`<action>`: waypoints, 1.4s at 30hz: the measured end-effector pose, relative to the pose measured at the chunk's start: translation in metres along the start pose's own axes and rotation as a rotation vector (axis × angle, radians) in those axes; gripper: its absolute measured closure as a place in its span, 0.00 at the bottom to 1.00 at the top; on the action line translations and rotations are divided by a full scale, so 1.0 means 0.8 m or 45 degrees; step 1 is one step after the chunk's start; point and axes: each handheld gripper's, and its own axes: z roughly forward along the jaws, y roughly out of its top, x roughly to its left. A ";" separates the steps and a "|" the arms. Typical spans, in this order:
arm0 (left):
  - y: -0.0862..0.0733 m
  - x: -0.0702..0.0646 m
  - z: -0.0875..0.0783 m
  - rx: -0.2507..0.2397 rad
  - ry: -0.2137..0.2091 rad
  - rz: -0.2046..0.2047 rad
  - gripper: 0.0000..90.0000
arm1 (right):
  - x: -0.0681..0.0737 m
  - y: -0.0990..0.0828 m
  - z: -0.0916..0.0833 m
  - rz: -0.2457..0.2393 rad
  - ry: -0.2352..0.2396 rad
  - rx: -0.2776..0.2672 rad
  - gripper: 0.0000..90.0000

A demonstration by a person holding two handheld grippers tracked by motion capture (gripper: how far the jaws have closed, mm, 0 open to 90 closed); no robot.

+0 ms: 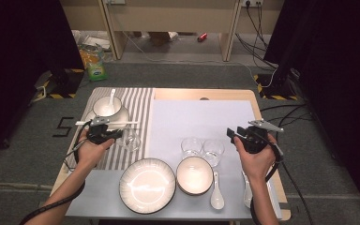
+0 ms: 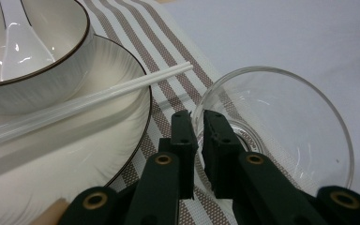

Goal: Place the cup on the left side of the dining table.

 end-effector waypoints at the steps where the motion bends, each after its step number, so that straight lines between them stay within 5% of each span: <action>1: 0.001 -0.001 0.002 -0.004 0.000 -0.002 0.91 | 0.000 0.000 0.000 -0.003 -0.001 -0.003 0.58; 20: 0.006 -0.005 0.017 -0.044 -0.008 -0.024 0.85 | -0.003 0.001 -0.004 0.009 0.001 -0.014 0.58; 29: 0.010 -0.007 0.003 -0.127 0.006 -0.018 0.64 | -0.003 0.001 -0.003 0.010 0.002 -0.011 0.58; 42: 0.002 -0.003 -0.019 -0.222 0.013 -0.027 0.50 | -0.004 0.000 -0.004 0.014 -0.004 -0.007 0.58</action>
